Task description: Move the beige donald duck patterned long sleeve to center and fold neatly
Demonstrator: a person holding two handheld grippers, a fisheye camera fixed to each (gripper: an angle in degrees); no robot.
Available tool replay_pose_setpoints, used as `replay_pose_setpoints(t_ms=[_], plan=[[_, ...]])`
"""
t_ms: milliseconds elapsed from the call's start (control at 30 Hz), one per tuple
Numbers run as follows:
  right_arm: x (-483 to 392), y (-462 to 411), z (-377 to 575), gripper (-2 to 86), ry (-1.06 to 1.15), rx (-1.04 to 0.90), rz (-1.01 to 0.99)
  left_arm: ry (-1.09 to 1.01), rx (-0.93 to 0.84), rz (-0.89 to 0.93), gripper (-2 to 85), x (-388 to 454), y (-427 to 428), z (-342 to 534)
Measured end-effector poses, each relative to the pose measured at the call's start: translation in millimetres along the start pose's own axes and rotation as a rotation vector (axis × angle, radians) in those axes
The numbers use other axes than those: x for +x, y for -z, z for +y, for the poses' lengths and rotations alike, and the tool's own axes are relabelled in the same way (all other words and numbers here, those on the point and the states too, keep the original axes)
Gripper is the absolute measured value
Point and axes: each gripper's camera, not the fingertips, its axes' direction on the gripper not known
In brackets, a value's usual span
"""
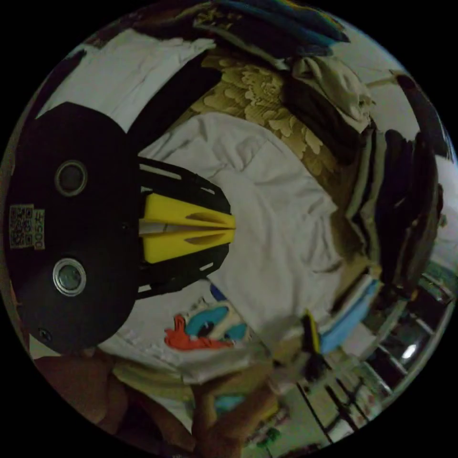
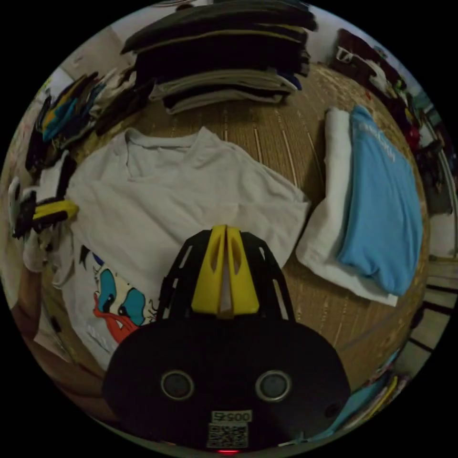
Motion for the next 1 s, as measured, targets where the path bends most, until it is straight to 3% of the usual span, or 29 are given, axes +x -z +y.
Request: replay_pose_setpoints(t_ms=[133,333,600,733,833,933,1000], plan=[[-41,-7,-5,-1.6,0.093,-0.071,0.117,-0.093,-0.070,-0.105,-0.6,22,-3,3],[-90,-18,5,-1.5,0.153,-0.089,0.211,-0.098,-0.069,0.011,-0.6,18,10,20],[-119,-25,33,-1.7,0.049,-0.055,0.073,0.013,-0.103,0.075,-0.3,16,31,42],[-126,-26,65,-1.6,-0.075,0.045,-0.071,0.168,0.076,0.152,0.6,3,54,84],[-130,-24,88,-1.4,-0.149,0.084,-0.238,0.207,0.347,0.231,3.5,-1,111,131],[-154,-9,110,-0.7,-0.086,0.164,-0.330,0.174,0.510,0.229,7.6,0,172,185],[-179,0,122,0.3,-0.014,0.199,-0.399,0.171,0.516,0.167,9.0,4,197,218]])
